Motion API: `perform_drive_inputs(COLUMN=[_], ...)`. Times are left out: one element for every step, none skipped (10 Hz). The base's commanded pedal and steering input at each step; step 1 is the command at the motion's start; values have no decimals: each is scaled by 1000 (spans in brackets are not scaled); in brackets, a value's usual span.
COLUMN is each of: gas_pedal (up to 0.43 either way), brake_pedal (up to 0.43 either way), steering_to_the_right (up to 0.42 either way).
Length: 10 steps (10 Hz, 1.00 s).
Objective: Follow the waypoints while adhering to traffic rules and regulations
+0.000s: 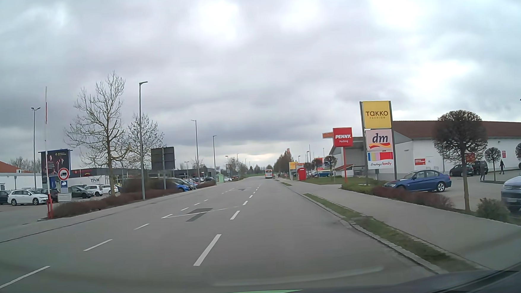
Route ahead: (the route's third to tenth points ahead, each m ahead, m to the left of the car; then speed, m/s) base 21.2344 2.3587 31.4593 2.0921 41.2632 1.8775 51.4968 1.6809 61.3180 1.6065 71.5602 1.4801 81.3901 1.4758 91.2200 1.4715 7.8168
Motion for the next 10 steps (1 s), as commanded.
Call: perform_drive_inputs(gas_pedal=[177, 169, 157, 157, 150, 150, 138, 138, 130, 118], brake_pedal=[0, 0, 0, 0, 0, 0, 0, 0, 0, 0], steering_to_the_right=[5, 5, 5, 6, 6, 7, 7, 7, 7, 7])
